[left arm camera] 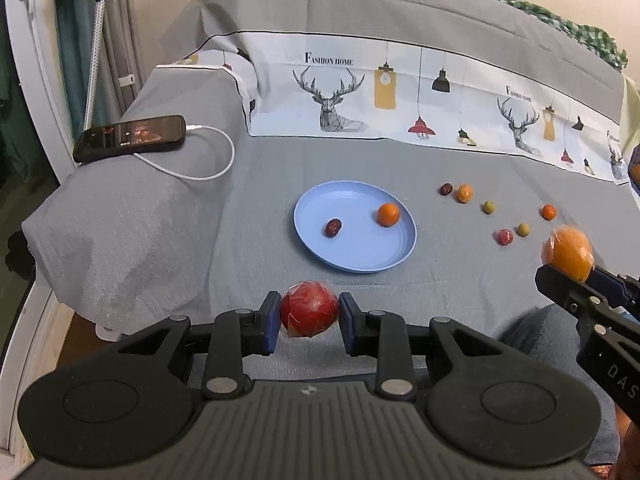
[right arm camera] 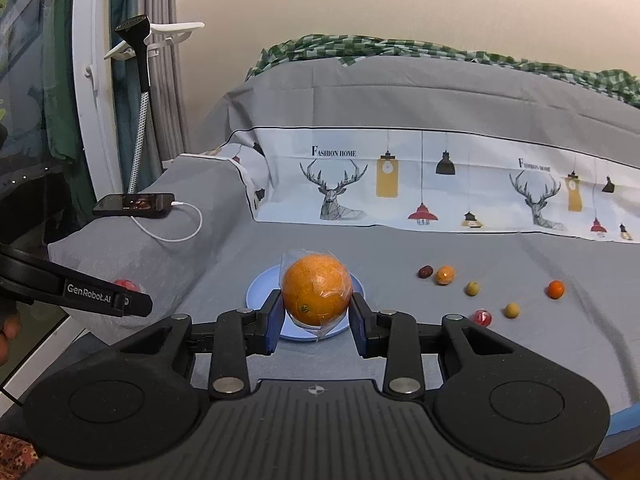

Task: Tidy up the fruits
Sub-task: 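Carry the red apple and wrapped orange over the blue plate with both tools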

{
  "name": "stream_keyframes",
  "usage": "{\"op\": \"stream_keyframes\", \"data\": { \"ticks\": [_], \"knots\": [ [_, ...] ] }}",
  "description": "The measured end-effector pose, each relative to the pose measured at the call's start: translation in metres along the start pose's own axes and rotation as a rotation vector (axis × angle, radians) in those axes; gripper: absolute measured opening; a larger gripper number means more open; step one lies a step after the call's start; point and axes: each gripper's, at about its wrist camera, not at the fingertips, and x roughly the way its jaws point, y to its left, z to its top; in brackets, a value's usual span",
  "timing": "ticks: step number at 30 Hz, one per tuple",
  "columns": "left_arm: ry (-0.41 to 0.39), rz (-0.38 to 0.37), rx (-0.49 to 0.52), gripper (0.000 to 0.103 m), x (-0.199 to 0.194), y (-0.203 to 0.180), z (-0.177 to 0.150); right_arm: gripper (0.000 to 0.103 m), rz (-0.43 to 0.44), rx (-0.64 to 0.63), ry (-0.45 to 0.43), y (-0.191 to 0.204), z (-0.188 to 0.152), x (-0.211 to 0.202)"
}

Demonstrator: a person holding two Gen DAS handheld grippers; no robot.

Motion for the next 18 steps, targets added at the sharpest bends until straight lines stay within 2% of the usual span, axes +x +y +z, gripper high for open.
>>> {"op": "stream_keyframes", "data": {
  "ticks": [7,18],
  "knots": [
    [0.014,-0.005,-0.004,0.034,0.003,0.003,-0.003,0.036,-0.011,-0.016,-0.006,0.007,-0.002,-0.003],
    [0.043,0.004,-0.007,0.034,0.017,0.008,-0.005,0.036,-0.007,-0.039,0.032,0.011,-0.003,0.012]
  ]
}}
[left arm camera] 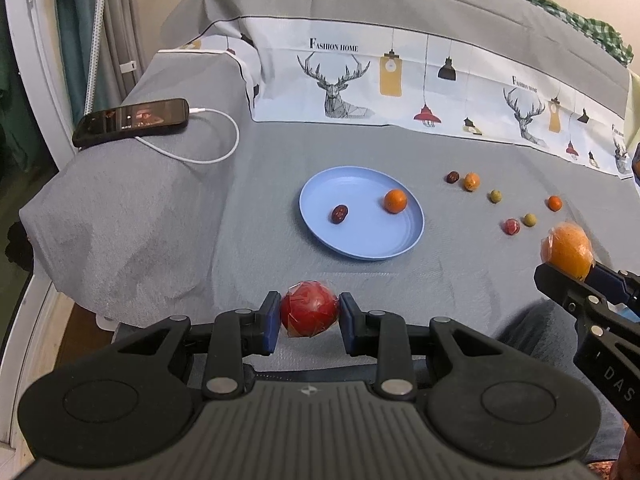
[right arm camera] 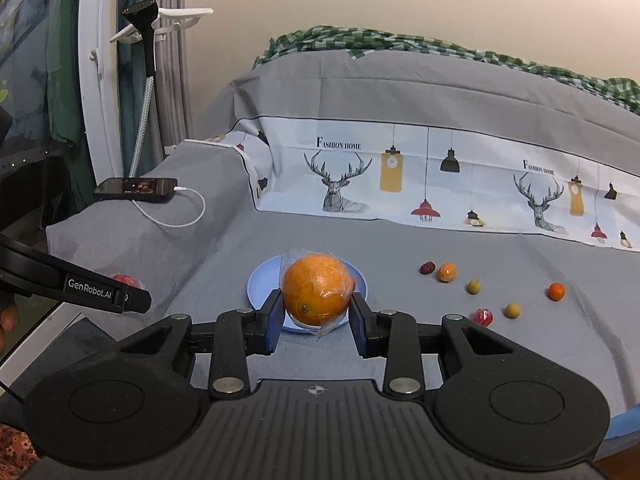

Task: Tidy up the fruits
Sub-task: 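Carry the red apple and wrapped orange over the blue plate with both tools, then open both tools to release the apple and orange onto the plate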

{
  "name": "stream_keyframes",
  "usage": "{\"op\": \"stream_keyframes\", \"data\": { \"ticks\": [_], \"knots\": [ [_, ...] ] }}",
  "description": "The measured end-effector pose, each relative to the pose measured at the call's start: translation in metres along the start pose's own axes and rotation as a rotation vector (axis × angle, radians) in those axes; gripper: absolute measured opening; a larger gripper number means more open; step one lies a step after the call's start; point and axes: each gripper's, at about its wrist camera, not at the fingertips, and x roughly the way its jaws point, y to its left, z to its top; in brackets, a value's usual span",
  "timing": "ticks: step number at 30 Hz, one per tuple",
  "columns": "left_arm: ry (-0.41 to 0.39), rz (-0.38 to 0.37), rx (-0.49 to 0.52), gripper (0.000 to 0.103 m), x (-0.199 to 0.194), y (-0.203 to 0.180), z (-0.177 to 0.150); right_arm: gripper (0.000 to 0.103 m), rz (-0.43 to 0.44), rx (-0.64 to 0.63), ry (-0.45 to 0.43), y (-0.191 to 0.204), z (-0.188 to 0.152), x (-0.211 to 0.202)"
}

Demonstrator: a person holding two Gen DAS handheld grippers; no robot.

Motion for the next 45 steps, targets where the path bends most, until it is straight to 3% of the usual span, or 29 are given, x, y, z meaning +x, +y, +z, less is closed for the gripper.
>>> {"op": "stream_keyframes", "data": {
  "ticks": [11,23,35,40,45],
  "knots": [
    [0.043,0.006,0.010,0.034,0.023,0.003,0.008,0.036,0.012,0.004,0.060,-0.002,-0.001,0.025],
    [0.125,-0.039,0.037,0.034,0.077,-0.003,0.033,0.036,-0.033,0.024,0.154,-0.012,-0.002,0.073],
    [0.174,-0.033,0.086,0.034,0.176,-0.026,0.091,0.036,-0.019,0.015,0.261,-0.013,-0.003,0.174],
    [0.205,-0.055,0.123,0.034,0.221,-0.033,0.101,0.036,-0.009,0.021,0.292,-0.018,-0.003,0.219],
    [0.252,-0.013,0.168,0.034,0.267,-0.041,0.103,0.036,0.005,0.009,0.336,-0.022,-0.010,0.257]
  ]
}}
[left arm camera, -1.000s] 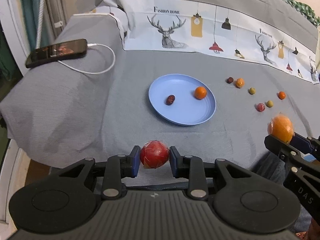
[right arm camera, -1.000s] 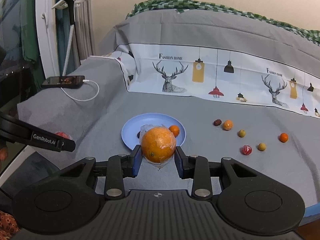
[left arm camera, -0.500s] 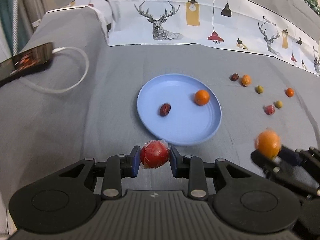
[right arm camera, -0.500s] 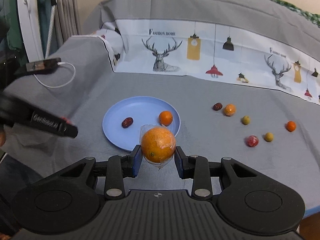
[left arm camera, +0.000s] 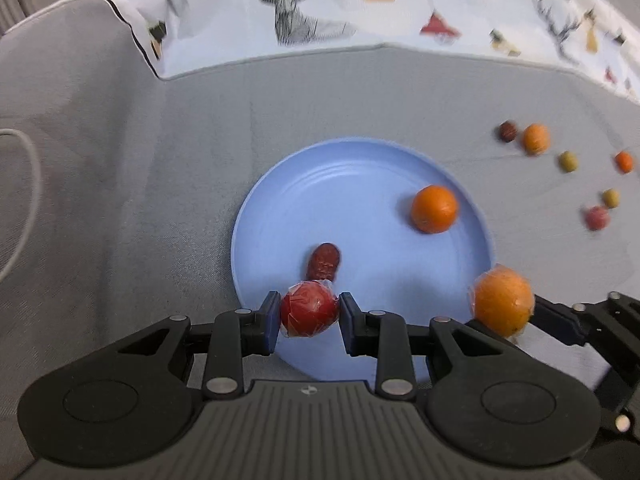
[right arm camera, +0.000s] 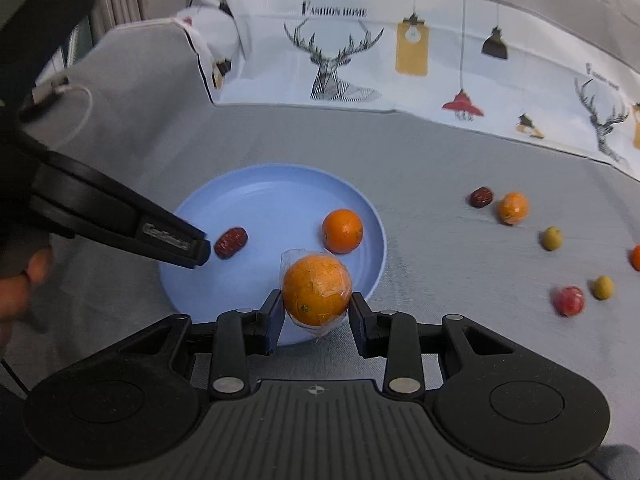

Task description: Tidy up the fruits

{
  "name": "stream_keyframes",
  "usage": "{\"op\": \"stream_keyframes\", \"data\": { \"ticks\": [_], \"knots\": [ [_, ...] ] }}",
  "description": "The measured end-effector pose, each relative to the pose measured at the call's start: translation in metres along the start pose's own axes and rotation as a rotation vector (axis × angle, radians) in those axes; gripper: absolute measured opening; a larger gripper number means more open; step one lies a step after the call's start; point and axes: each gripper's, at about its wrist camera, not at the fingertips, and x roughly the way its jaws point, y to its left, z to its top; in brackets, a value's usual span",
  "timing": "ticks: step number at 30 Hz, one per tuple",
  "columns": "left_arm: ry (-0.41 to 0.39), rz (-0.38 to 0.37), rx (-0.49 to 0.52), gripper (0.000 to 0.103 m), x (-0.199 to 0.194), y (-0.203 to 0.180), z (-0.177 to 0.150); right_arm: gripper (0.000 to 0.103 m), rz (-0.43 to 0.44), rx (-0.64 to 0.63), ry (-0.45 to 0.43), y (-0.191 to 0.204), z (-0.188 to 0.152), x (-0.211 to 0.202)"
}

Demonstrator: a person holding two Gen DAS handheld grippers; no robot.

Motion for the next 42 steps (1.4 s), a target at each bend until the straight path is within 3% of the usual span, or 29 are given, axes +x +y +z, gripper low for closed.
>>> {"op": "stream_keyframes", "data": {
  "ticks": [1,3,5,6,8,11,15,18,21,22,25,31,36,42],
  "knots": [
    [0.008,0.001,0.005,0.035,0.006,0.000,0.002,0.036,0.001,-0.005,0.010,0.000,0.000,0.006],
    [-0.003,-0.004,0.005,0.049,0.011,0.001,0.008,0.037,0.003,-0.011,0.034,-0.001,0.001,0.018],
    [-0.080,-0.036,0.004,0.096,-0.003,0.003,0.011,0.041,0.008,0.004,0.042,-0.003,0.006,0.023],
    [-0.135,-0.027,0.004,0.103,-0.017,0.005,0.011,0.059,0.014,0.020,0.036,-0.004,0.009,0.021],
    [-0.198,0.000,0.031,0.103,-0.041,0.008,0.006,0.085,0.030,0.053,0.030,-0.009,0.013,0.010],
    [-0.196,0.049,0.062,0.103,-0.072,0.016,-0.016,0.092,0.047,0.145,-0.003,-0.018,0.004,-0.032],
    [-0.110,0.052,-0.029,0.103,-0.105,0.026,-0.064,0.101,0.089,0.129,-0.016,-0.009,-0.024,-0.084],
    [-0.082,0.055,-0.100,0.103,-0.128,0.027,-0.101,0.102,0.082,0.096,-0.071,0.003,-0.039,-0.121],
    [-0.097,0.129,-0.174,0.103,-0.148,0.032,-0.136,0.102,0.037,0.052,-0.143,0.009,-0.042,-0.147],
    [-0.090,0.122,-0.187,0.103,-0.153,0.034,-0.142,0.102,0.027,0.050,-0.170,0.009,-0.044,-0.157],
    [-0.118,0.099,-0.221,0.103,-0.172,0.038,-0.148,0.102,0.006,0.059,-0.215,0.007,-0.050,-0.180],
    [-0.247,0.096,-0.150,0.103,-0.217,0.016,-0.161,0.102,-0.026,0.063,-0.260,0.008,-0.066,-0.212],
    [-0.327,0.105,-0.148,0.103,-0.239,0.009,-0.172,0.102,-0.038,0.073,-0.299,0.009,-0.074,-0.229],
    [-0.379,0.098,-0.150,0.103,-0.256,0.006,-0.177,0.102,-0.069,0.035,-0.376,0.016,-0.078,-0.252]
  ]
}}
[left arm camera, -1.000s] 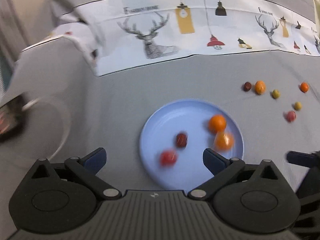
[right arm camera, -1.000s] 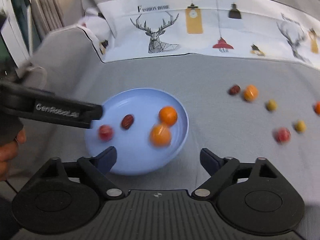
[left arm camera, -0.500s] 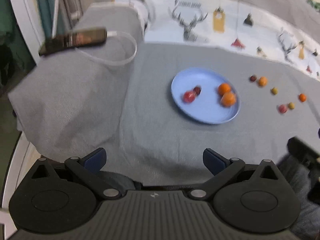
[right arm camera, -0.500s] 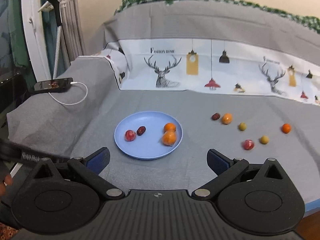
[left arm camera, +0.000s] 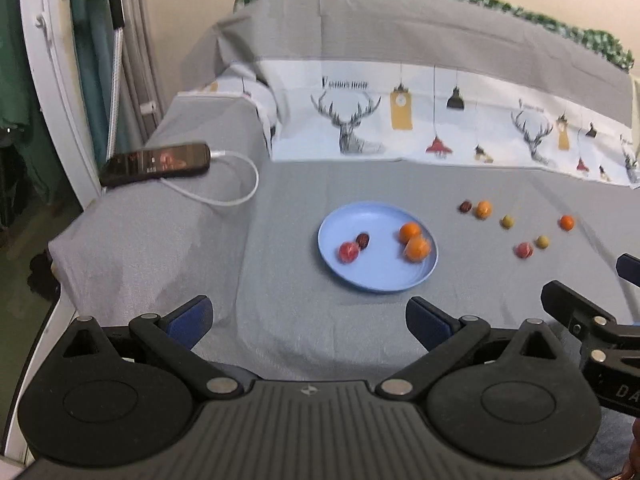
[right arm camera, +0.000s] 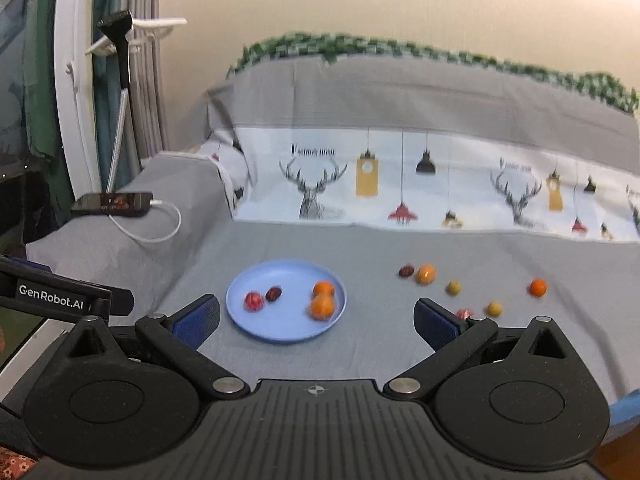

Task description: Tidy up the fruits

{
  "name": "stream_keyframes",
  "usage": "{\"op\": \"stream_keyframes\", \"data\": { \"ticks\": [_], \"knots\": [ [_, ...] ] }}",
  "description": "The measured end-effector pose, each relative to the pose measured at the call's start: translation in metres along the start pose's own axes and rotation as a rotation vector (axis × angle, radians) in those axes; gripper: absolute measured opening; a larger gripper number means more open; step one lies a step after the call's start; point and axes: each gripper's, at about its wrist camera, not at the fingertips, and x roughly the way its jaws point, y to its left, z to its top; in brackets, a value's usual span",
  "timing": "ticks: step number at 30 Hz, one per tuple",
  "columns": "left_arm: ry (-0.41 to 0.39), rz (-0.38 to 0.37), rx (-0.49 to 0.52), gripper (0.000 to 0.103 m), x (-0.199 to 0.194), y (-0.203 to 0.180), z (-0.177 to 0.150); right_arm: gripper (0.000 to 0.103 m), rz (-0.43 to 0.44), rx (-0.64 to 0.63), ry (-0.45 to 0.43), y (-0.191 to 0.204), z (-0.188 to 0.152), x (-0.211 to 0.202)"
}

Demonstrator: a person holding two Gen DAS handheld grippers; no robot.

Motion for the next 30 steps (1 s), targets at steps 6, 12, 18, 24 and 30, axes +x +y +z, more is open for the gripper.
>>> {"op": "stream_keyframes", "data": {
  "ticks": [6,12,18,24,30],
  "knots": [
    [0.002,-0.016,0.002,0.103,-0.005,0.000,-0.002,0.102,-0.010,-0.028,-0.029,0.007,-0.001,-0.013],
    [-0.009,-0.026,0.016,0.103,-0.007,-0.003,-0.003,0.102,-0.040,-0.001,-0.053,0.002,0.000,-0.021],
    [-0.015,-0.022,0.014,0.103,-0.006,-0.002,-0.003,0.102,-0.039,0.008,-0.039,0.001,-0.002,-0.016],
    [-0.006,-0.019,0.037,0.103,-0.001,-0.006,0.001,0.102,-0.042,0.033,-0.019,-0.003,-0.003,-0.009],
    [0.030,-0.029,0.012,0.103,0.011,-0.008,0.018,0.102,-0.066,0.081,0.016,-0.017,0.004,0.005]
  ]
}}
